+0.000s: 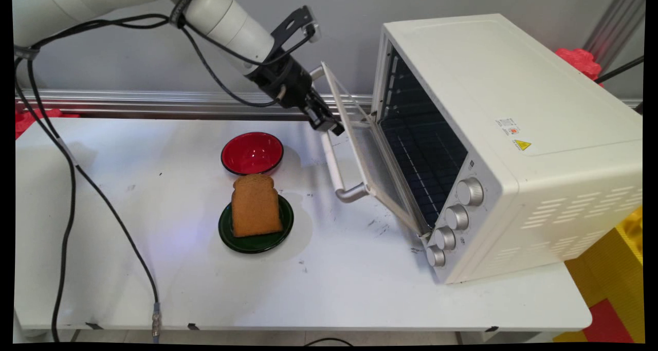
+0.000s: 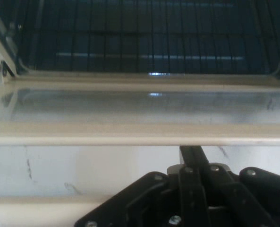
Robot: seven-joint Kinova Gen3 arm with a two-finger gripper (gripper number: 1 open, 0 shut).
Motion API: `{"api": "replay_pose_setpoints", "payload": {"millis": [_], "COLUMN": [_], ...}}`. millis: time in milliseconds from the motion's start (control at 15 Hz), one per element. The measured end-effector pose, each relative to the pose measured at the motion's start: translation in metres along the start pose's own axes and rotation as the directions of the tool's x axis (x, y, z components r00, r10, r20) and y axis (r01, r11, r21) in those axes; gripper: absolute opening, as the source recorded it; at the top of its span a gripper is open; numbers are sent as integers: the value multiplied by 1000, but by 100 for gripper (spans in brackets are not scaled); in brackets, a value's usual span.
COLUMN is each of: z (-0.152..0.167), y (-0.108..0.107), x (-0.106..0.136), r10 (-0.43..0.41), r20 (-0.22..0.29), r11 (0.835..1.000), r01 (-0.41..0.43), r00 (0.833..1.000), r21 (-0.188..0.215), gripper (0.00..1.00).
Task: Open the oven
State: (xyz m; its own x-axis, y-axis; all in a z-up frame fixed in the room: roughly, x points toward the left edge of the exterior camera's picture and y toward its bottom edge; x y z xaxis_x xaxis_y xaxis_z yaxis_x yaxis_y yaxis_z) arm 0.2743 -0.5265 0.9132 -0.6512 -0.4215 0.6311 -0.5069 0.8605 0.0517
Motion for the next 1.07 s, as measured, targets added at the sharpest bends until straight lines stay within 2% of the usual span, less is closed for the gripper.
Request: {"api": "replay_pose_setpoints", "payload": {"millis": [1067], "z": [19], "y": [-7], "x": [-66], "r10": [15], "r20": [-1], "r11": [1000], "r01": [-15], "r00": [1000], "r21": [-11], "gripper": [0]}}
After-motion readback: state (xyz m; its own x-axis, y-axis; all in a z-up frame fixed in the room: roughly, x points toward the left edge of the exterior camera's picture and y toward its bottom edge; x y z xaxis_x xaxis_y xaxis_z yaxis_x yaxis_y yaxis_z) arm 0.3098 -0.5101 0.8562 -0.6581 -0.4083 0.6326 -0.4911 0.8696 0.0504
